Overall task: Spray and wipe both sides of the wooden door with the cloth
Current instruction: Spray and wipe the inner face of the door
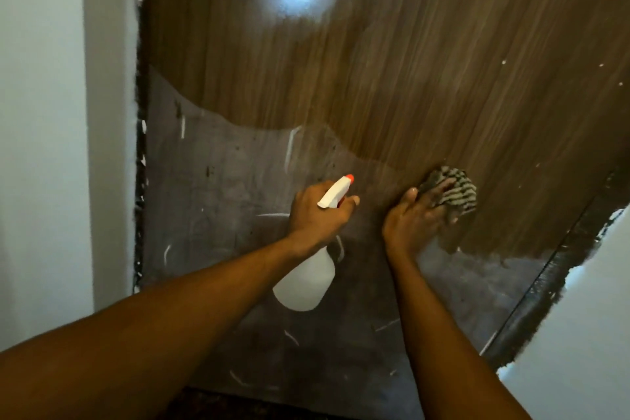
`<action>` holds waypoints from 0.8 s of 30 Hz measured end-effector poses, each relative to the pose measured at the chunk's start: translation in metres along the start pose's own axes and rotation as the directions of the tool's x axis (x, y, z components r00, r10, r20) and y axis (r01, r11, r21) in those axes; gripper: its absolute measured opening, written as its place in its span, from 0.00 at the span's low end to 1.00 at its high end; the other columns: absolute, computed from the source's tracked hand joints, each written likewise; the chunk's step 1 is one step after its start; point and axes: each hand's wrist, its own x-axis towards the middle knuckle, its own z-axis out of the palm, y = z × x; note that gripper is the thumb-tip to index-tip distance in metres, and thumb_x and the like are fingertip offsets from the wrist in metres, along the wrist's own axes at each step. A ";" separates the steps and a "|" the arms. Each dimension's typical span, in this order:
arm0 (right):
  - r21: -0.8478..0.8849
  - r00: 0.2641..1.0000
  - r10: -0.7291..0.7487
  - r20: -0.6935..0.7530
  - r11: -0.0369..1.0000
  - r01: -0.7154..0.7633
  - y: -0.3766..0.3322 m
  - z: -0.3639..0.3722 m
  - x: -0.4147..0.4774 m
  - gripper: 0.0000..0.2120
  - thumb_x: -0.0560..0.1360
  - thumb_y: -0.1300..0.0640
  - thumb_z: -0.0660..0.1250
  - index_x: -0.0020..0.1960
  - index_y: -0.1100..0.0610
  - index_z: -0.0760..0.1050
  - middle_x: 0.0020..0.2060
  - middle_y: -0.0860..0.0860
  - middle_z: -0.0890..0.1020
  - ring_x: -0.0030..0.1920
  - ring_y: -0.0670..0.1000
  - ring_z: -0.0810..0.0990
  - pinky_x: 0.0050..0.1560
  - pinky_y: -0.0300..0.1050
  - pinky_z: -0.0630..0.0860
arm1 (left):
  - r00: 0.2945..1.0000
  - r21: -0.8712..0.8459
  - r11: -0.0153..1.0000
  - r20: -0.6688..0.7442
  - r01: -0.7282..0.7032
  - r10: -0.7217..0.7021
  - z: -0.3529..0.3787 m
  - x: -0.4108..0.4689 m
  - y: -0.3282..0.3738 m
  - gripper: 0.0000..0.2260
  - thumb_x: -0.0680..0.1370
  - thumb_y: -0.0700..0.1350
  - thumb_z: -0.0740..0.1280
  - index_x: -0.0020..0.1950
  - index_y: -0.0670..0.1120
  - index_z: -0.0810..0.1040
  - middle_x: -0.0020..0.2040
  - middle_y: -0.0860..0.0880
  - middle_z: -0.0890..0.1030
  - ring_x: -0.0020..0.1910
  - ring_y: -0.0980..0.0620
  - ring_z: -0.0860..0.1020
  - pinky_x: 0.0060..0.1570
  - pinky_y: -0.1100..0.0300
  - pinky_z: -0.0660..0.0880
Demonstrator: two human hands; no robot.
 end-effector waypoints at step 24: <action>0.036 0.481 -0.832 0.277 0.509 0.860 -0.076 0.028 -0.063 0.29 0.80 0.49 0.62 0.78 0.55 0.61 0.80 0.54 0.51 0.80 0.59 0.49 0.78 0.60 0.48 | 0.988 0.050 0.998 -0.143 -0.049 0.056 -0.143 0.036 -0.037 0.21 0.73 0.52 0.71 0.62 0.46 0.74 0.57 0.47 0.80 0.50 0.53 0.78 0.53 0.55 0.78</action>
